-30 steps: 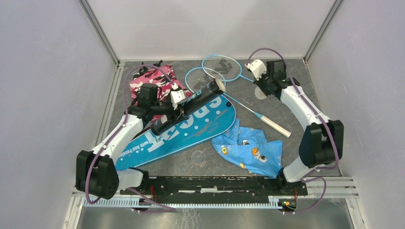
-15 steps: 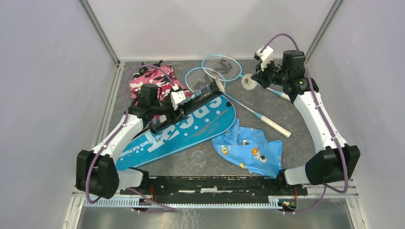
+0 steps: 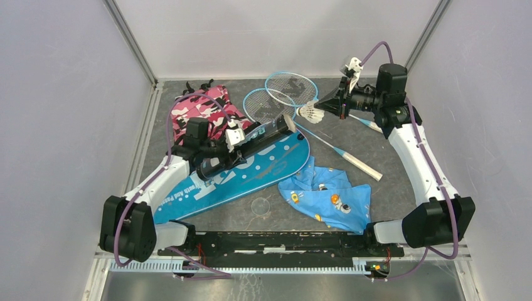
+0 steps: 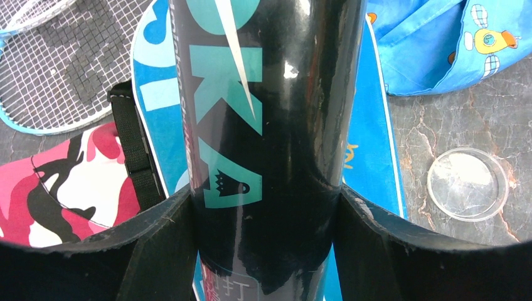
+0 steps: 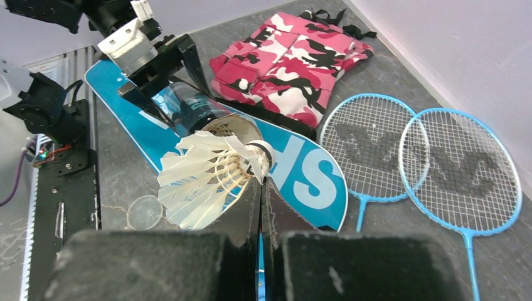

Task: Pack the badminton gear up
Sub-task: Place the shuttlecock at the shuttle tube.

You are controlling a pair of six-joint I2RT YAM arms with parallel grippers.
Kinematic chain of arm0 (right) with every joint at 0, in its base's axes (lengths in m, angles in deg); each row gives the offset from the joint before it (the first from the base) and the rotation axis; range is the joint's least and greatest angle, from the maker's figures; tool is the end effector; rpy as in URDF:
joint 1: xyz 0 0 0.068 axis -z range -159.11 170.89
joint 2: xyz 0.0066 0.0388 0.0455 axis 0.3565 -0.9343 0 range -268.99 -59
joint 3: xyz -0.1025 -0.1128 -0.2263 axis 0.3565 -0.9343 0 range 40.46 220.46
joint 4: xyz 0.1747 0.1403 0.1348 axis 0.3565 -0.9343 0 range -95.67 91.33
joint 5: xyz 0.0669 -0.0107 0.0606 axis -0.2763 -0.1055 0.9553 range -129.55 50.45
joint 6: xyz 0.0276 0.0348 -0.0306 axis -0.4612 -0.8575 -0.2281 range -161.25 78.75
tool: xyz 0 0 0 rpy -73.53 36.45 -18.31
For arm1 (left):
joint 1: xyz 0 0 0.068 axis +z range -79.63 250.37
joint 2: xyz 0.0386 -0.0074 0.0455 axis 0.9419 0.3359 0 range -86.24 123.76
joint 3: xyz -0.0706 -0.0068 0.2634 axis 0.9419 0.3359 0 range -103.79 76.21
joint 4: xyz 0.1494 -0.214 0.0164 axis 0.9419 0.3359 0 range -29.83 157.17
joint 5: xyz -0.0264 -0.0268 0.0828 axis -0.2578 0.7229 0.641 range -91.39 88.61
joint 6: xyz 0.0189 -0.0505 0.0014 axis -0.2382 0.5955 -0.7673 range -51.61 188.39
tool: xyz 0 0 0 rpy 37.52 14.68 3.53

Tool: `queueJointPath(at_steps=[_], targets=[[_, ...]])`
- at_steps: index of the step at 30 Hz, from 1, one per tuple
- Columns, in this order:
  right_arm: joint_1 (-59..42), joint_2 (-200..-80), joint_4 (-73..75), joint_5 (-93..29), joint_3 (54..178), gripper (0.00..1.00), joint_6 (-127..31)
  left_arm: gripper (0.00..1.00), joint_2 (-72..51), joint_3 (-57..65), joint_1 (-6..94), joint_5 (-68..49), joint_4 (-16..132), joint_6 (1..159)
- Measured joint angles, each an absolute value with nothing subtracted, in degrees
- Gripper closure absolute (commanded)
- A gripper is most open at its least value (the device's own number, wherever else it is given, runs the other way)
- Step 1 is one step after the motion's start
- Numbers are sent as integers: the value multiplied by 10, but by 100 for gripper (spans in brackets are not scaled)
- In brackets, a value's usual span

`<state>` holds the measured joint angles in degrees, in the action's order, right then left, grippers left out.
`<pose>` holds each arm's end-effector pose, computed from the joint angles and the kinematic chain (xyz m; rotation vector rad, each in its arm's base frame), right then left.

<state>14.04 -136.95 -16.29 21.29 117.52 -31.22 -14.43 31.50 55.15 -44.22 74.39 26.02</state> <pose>0.2916 0.0663 0.3989 -0.9496 1.5593 0.9535 0.2428 -0.0912 0.2399 1.3357 1.6580 -0.5767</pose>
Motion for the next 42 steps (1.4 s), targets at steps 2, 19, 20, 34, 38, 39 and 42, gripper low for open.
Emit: queueJointPath(at_steps=[2,19,20,34,38,39,42], targets=[[140,-1369,-158,223,1171,100,-317,98,-145,315,551,-449,741,259],[72,-1394,-169,248,1137,95,-303,98,-151,315,551,-511,741,208],[69,-1397,-175,246,1137,92,-298,98,-151,315,551,-515,744,203],[58,-1377,-234,169,1138,48,-199,98,-146,309,551,-557,781,160],[51,-1373,-241,162,1138,46,-184,98,-145,305,551,-560,785,160],[49,-1373,-242,161,1138,46,-182,98,-143,304,551,-560,785,160],[44,-1373,-243,159,1138,45,-176,98,-135,299,551,-559,786,160]])
